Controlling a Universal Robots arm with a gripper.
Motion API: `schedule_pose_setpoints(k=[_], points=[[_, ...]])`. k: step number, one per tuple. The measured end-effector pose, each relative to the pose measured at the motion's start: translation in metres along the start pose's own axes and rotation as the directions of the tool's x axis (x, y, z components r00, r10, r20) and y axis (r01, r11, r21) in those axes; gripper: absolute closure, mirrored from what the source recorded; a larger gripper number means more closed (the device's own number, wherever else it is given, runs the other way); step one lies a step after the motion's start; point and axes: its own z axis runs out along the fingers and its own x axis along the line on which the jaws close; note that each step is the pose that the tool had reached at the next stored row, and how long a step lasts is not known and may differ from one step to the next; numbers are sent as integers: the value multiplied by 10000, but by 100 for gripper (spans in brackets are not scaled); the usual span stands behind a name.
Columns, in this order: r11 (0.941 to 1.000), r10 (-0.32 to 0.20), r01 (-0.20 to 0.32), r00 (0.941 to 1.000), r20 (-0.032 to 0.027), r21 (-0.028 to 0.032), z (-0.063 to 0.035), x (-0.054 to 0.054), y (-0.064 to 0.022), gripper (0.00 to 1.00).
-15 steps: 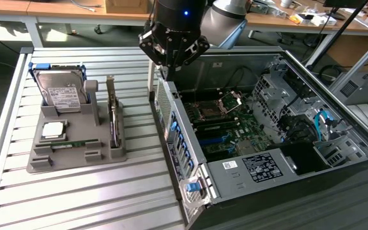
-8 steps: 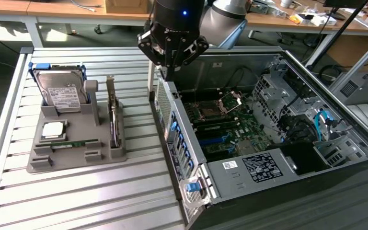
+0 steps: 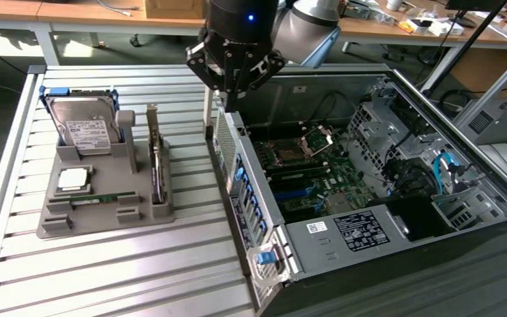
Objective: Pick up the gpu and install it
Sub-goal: 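Reach for the gpu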
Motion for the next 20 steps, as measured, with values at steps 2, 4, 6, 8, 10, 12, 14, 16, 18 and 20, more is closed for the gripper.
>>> schedule_pose_setpoints(k=[2,4,6,8,10,12,14,16,18,20], points=[[10000,-1,1,10000,0,1,0,8,-1,89],[10000,0,0,10000,0,1,-1,17,-1,89],[10000,0,0,10000,0,1,-1,28,-2,89],[10000,0,0,10000,0,1,-1,37,-3,89],[10000,0,0,10000,0,1,-2,46,-4,89],[10000,0,0,10000,0,1,-2,56,-4,89],[10000,0,0,10000,0,1,-2,64,-5,89],[10000,-1,1,10000,0,1,-2,69,-5,89],[10000,0,0,10000,0,0,-2,76,-6,89],[10000,0,0,10000,0,1,-2,84,-6,89]])
